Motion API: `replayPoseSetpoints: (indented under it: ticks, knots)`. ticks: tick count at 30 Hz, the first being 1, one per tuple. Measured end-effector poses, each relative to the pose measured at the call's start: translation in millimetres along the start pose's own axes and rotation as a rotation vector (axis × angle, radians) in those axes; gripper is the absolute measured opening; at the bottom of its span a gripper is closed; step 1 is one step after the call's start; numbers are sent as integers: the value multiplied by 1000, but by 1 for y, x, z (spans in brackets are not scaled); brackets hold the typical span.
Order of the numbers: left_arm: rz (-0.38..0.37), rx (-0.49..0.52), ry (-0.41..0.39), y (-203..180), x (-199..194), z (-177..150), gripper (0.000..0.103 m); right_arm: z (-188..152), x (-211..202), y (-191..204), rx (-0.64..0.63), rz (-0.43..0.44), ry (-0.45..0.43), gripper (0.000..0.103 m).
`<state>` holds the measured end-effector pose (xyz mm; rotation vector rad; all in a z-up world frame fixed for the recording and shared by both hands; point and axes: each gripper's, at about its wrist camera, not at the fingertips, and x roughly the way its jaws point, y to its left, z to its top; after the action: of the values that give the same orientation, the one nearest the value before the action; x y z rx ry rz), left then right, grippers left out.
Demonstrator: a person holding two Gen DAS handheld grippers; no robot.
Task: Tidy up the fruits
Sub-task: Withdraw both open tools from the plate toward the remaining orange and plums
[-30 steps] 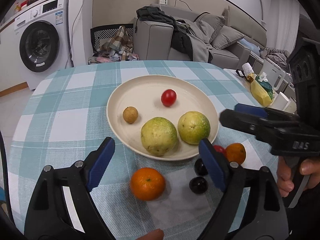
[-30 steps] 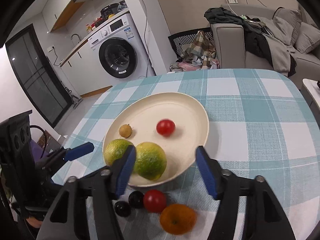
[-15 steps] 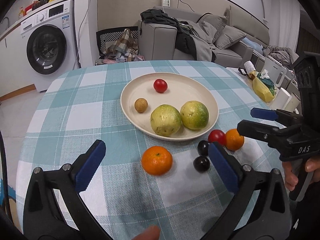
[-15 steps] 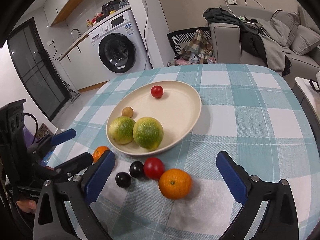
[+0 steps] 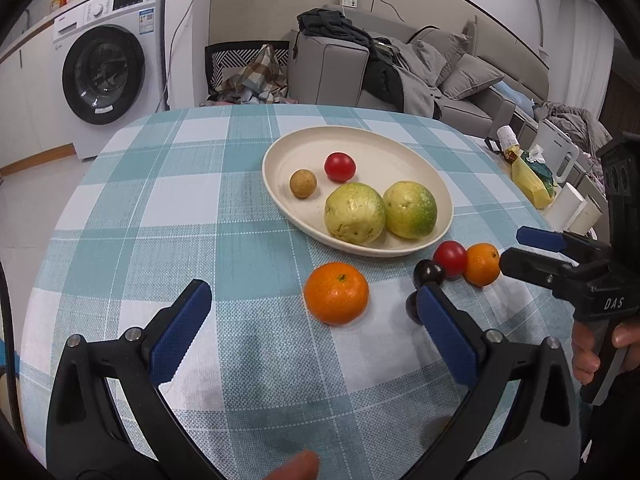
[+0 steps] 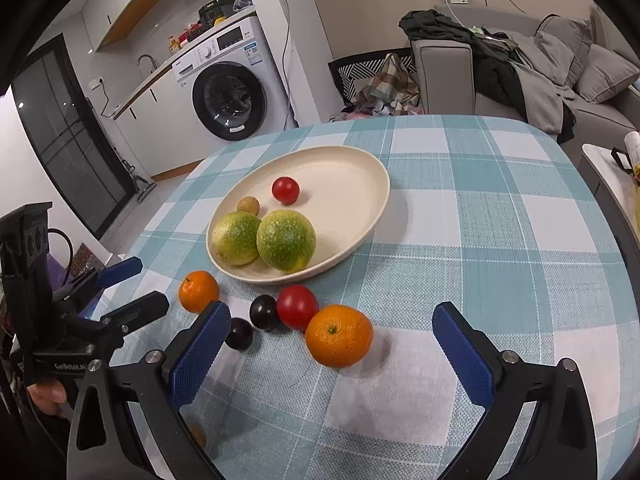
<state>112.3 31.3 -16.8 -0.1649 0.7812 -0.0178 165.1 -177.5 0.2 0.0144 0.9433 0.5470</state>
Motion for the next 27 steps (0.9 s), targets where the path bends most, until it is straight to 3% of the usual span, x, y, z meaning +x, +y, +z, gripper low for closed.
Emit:
replayPoseSetpoints:
  ticks: [10, 13, 15, 17, 21, 27]
  knots:
    - [23, 0, 22, 1, 13, -6, 102, -11, 11, 3, -13, 24, 49, 102]
    - [22, 0, 39, 1, 18, -7, 102, -13, 15, 3, -15, 33, 66, 93]
    - [21, -2, 40, 1, 21, -7, 102, -14, 18, 1, -9, 31, 78, 82]
    - [28, 1, 41, 1, 22, -7, 102, -15, 20, -1, -4, 24, 81, 81]
    - [20, 1, 61, 2, 28, -6, 102, -16, 22, -3, 0, 24, 85, 66]
    - [16, 7, 79, 2, 36, -5, 102, -15, 26, -4, -4, 24, 89, 62]
